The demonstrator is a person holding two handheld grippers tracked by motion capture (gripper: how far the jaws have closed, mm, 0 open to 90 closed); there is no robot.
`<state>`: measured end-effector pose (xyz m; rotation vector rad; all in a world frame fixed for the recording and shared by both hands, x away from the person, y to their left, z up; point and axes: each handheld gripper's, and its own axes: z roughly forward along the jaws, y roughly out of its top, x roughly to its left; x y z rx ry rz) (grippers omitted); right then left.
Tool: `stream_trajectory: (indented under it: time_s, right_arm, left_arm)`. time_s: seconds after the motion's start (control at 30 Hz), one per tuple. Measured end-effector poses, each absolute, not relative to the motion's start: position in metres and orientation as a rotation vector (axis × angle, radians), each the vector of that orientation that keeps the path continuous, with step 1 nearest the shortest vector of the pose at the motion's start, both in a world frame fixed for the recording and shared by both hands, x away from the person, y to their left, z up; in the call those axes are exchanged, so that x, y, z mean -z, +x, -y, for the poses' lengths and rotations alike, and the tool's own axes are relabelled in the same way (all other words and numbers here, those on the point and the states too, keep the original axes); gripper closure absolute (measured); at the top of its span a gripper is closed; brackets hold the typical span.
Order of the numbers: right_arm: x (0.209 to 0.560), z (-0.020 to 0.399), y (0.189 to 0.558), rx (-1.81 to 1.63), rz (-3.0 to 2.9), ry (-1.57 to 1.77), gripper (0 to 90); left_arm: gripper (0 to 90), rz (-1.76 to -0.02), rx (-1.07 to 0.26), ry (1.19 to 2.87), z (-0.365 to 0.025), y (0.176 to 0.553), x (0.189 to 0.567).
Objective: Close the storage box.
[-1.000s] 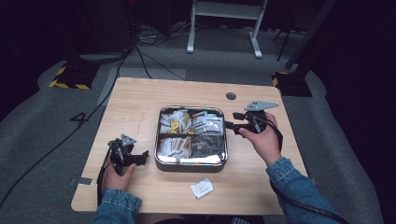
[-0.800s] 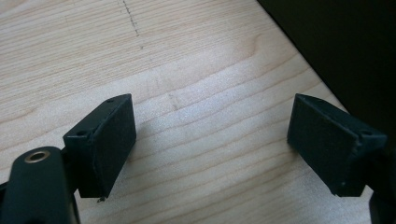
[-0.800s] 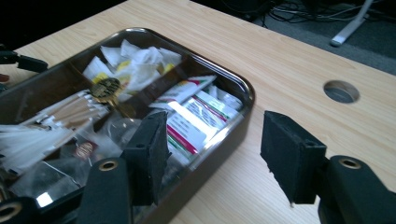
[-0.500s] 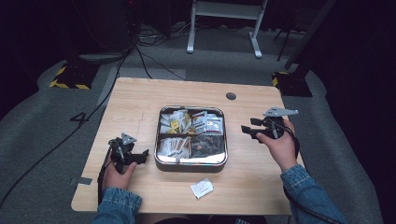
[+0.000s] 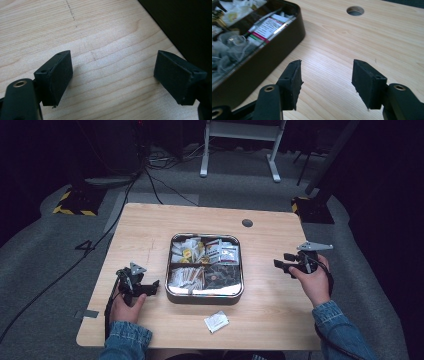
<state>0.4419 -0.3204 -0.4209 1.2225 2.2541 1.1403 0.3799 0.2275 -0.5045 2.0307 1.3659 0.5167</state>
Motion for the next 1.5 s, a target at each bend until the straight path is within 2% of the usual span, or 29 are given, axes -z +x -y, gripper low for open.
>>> stream_trajectory:
  time_s: [0.63, 1.27, 1.4, 1.47, 1.5]
  right_arm:
    - [0.460, 0.360, 0.443, -1.070, -2.243, 1.260, 42.1]
    - [0.493, 0.361, 0.432, -1.047, -2.285, 1.220, 41.2]
    - [0.501, 0.359, 0.430, -1.051, -2.279, 1.219, 38.3]
    - [0.503, 0.358, 0.429, -1.055, -2.265, 1.202, 30.8]
    - [0.503, 0.358, 0.429, -1.055, -2.265, 1.202, 30.8]
  left_arm:
    - [15.8, -1.369, -0.522, 2.026, -0.227, 0.380, 0.505]
    - [15.8, -1.369, -0.522, 2.025, -0.227, 0.380, 0.505]
    - [15.9, -1.369, -0.522, 2.025, -0.227, 0.380, 0.505]
    - [15.8, -1.369, -0.522, 2.026, -0.227, 0.380, 0.505]
    - [15.8, -1.369, -0.522, 2.026, -0.227, 0.380, 0.505]
